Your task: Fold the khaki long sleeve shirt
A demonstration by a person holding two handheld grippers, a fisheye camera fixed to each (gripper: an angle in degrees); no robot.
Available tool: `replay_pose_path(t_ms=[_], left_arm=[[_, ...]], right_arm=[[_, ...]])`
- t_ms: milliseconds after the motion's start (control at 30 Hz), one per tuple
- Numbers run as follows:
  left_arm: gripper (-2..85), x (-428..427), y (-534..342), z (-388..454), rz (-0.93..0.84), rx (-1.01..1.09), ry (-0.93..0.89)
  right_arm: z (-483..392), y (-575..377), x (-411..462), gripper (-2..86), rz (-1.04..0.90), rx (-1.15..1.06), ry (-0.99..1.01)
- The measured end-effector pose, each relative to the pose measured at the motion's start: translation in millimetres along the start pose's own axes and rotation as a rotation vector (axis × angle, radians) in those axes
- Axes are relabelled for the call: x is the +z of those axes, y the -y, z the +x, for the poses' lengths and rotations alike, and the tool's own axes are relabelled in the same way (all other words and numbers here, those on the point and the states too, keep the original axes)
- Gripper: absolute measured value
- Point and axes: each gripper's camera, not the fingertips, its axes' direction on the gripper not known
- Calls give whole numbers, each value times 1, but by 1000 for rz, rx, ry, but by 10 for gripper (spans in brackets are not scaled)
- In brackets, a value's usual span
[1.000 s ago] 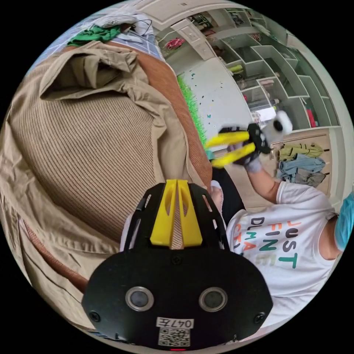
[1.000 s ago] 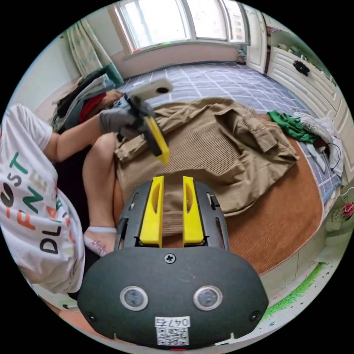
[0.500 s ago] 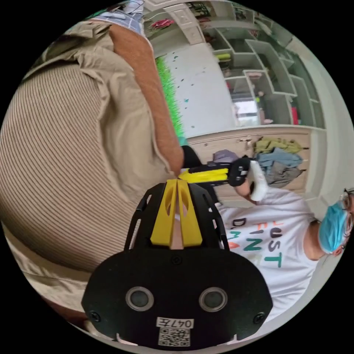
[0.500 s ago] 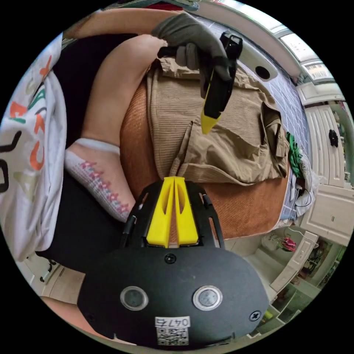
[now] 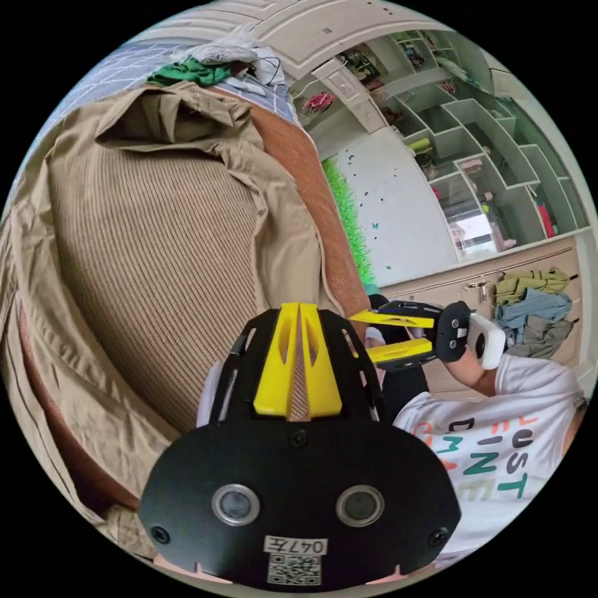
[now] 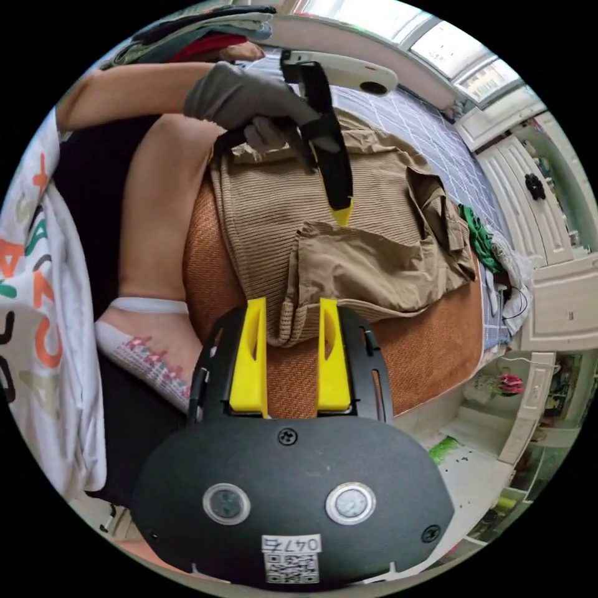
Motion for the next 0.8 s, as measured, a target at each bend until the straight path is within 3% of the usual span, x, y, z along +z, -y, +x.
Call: replay_pose_path(t_ms=[67, 167, 400, 567, 733, 800], left_arm=[[-10, 54, 19, -19, -95, -31, -122], [-10, 107, 32, -24, -156, -67, -153], [-10, 70, -4, 6, 4, -191, -197], [-10, 134, -33, -13, -95, -362, -278], [-10, 110, 13, 25, 68, -91, -219], [-10, 121, 35, 25, 56, -46, -243]], right_arm=[[-17, 16, 16, 45, -52, -61, -65], [-36, 24, 30, 8, -144, -129, -214], [-61, 12, -16, -4, -54, -201, -357], [-63, -5, -1, -2, -146, -286, -308], [-59, -7, 3, -2, -170, -301, -304], [-56, -7, 1, -2, -167, -290, -300]])
